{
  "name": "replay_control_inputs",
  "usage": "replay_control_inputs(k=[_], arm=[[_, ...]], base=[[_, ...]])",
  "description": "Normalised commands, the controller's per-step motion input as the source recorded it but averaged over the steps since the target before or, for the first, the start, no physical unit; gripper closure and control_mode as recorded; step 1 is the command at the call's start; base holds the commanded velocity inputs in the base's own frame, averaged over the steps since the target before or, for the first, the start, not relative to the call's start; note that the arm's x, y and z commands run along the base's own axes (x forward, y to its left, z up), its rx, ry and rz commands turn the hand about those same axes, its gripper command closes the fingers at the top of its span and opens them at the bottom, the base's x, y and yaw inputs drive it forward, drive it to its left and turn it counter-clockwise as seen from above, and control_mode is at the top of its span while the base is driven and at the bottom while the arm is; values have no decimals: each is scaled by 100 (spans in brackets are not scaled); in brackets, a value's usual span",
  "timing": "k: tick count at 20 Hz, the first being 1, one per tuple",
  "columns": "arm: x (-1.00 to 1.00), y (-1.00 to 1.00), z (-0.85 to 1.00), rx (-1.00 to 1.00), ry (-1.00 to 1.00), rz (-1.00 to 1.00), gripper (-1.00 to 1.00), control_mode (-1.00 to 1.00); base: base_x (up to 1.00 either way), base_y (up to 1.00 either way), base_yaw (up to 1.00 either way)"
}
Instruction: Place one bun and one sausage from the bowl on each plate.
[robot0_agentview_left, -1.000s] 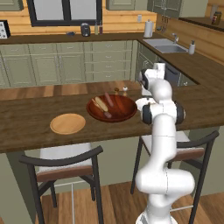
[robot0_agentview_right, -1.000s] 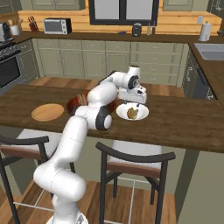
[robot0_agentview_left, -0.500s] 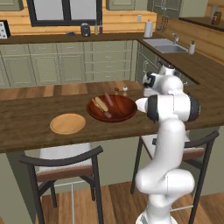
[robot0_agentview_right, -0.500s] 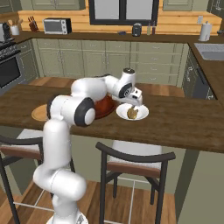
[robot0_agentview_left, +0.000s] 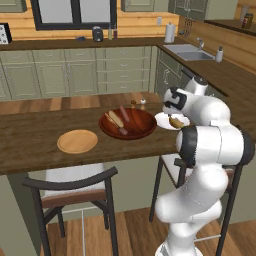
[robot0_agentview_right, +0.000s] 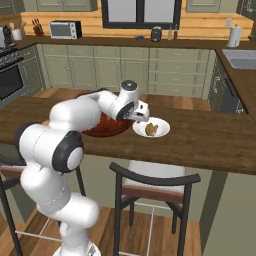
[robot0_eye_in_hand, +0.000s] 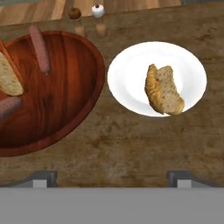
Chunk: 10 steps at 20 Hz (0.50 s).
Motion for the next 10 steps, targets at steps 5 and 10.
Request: replay_control_inputs(k=[5, 10], arm=[[6, 88, 56, 0, 16, 9, -100, -100], [48, 85, 12, 3, 20, 10, -100, -100]], base=[[0, 0, 0], [0, 0, 0]])
